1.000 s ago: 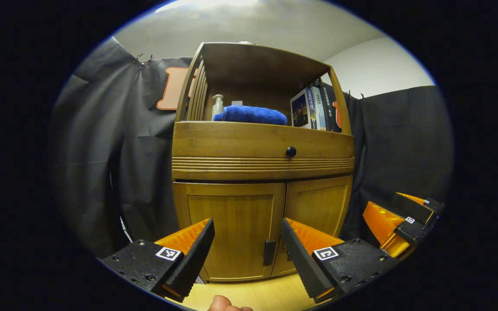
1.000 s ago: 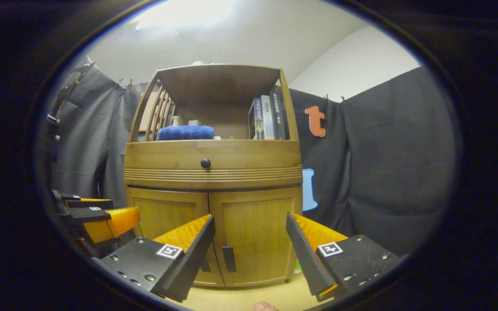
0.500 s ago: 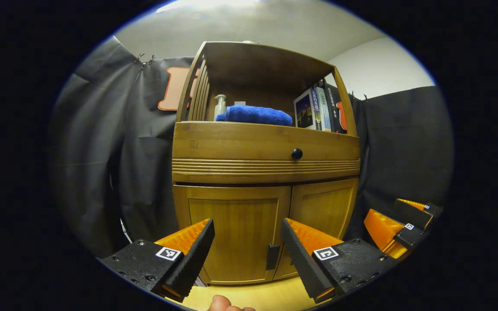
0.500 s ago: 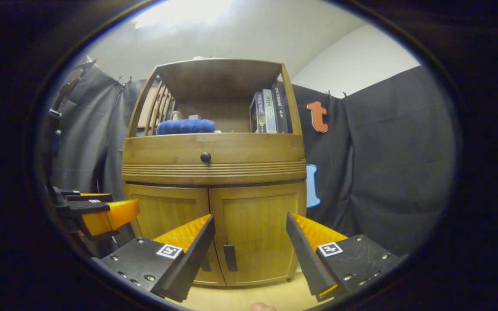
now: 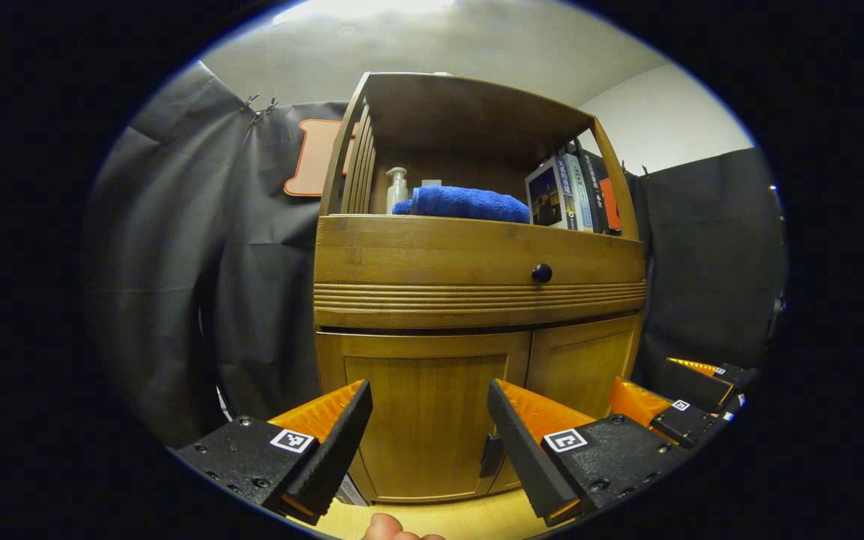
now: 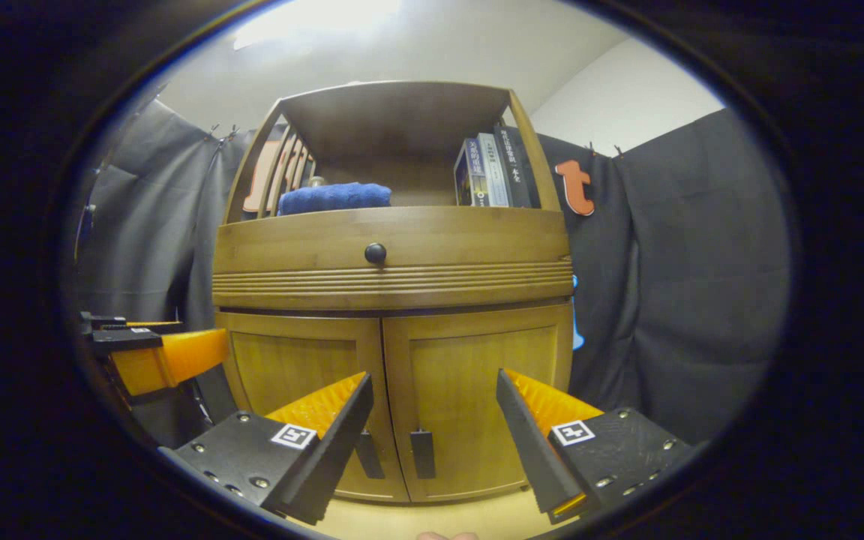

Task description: Open the right door of the double-door shoe cabinet with the right hand, and open the left door with the left hand.

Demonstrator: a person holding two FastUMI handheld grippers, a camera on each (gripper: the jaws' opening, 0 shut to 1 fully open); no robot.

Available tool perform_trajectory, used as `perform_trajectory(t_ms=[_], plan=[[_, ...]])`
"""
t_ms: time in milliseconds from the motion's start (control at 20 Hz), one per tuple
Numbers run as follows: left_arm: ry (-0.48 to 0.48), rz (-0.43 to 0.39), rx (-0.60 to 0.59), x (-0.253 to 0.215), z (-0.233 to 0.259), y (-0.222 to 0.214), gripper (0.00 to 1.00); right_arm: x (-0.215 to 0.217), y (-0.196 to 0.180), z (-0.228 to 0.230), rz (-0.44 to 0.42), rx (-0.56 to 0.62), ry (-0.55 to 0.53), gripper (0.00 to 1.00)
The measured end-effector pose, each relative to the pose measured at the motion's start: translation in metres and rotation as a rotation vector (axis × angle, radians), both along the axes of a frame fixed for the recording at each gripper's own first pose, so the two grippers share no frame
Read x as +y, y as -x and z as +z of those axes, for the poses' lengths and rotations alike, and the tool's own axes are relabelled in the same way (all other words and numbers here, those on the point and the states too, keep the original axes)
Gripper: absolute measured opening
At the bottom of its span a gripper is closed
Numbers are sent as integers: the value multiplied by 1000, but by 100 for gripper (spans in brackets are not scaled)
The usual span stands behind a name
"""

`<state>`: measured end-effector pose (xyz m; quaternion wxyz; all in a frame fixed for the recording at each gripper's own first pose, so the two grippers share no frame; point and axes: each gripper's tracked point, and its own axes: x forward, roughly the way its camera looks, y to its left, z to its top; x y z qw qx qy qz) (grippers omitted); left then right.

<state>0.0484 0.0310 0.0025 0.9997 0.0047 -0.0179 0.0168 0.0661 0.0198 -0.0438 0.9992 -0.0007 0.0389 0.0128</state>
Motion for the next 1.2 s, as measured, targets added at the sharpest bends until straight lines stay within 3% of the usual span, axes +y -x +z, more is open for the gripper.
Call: perform_trajectory(t_ms=[400, 500, 550, 650, 750, 800, 900, 1150, 1200], plan=[[5, 4, 7, 2, -5, -9, 95, 11, -32, -67, 44, 135, 40, 99], [13, 12, 3, 7, -6, -12, 92, 15, -39, -91, 56, 175, 58, 87], [14, 17, 3, 10, -7, -14, 95, 17, -46, -101, 57, 189, 63, 87], [17, 26, 4, 17, -8, -16, 92, 20, -55, -119, 58, 221, 65, 72], [18, 36, 6, 24, -11, -18, 92, 18, -66, -140, 58, 269, 64, 70], [19, 41, 4, 26, -11, -19, 95, 15, -72, -148, 48, 281, 55, 58], [21, 44, 2, 31, -12, -24, 92, 13, -76, -158, 31, 314, 27, 34], [29, 62, 17, 43, -20, -35, 95, 15, -84, -176, 25, 344, 20, 30], [34, 62, 21, 44, -23, -36, 95, 15, -86, -180, 25, 351, 22, 35]])
